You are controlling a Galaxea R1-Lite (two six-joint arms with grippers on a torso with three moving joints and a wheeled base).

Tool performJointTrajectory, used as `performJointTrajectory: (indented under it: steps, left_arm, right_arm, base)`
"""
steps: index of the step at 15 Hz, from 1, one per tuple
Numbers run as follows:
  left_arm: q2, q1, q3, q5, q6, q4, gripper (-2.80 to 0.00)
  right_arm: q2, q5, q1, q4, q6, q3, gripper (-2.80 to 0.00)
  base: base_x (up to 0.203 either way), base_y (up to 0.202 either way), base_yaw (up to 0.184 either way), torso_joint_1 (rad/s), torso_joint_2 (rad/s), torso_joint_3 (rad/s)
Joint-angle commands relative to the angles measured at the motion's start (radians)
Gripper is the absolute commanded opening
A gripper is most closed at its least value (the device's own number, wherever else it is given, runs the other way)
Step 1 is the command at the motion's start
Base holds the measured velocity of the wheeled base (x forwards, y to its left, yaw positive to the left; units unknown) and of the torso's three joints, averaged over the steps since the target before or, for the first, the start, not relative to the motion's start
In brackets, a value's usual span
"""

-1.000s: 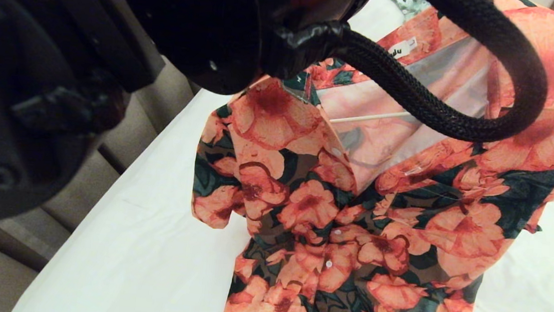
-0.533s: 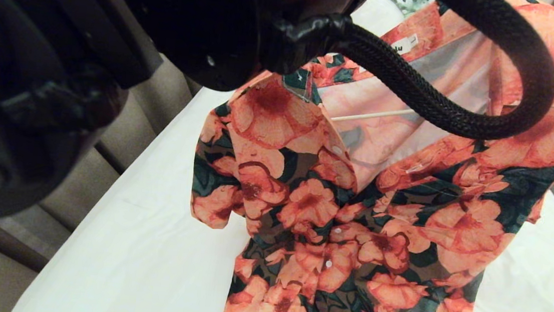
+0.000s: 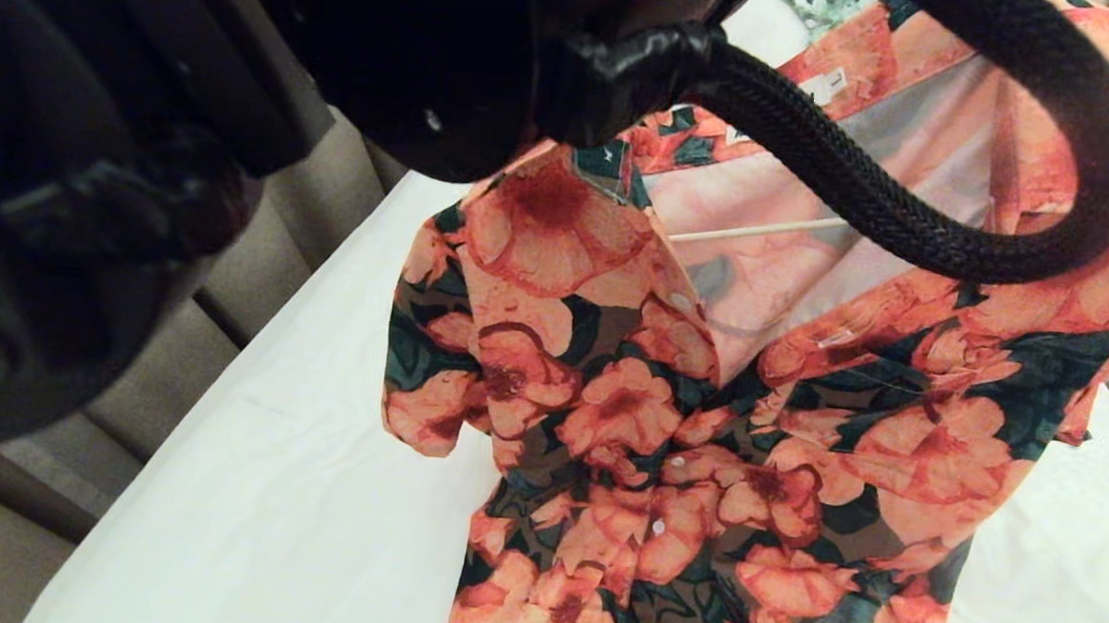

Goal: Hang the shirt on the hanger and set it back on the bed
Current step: Take the clothes hanger out of the clothes

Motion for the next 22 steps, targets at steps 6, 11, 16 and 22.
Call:
performJointTrajectory:
  steps: [6, 11, 16, 22]
  left_arm:
    - [0.037, -0.001, -0.078, 0.003, 0.005, 0.046, -2.80]
    - [0.039, 0.004, -0.082, 0.003, 0.005, 0.054, -2.80]
    - [0.042, 0.007, -0.092, 0.003, 0.005, 0.056, -2.80]
    - [0.057, 0.005, -0.125, 0.005, 0.002, 0.070, -2.80]
  right_arm:
    - [-0.033, -0.030, -0.078, 0.002, -0.078, 0.093, -2.80]
    - [-0.029, -0.054, -0.102, -0.002, -0.102, 0.133, -2.80]
    - [-0.023, -0.056, -0.141, 0.001, -0.137, 0.149, -2.80]
    - [-0.036, -0.066, -0.143, -0.004, -0.142, 0.164, -2.80]
  base:
    - [0.000, 0.000, 0.000, 0.000, 0.00, 0.000]
    - [0.000, 0.000, 0.000, 0.000, 0.00, 0.000]
    - [0.000, 0.000, 0.000, 0.000, 0.00, 0.000]
    - [0.000, 0.000, 0.000, 0.000, 0.00, 0.000]
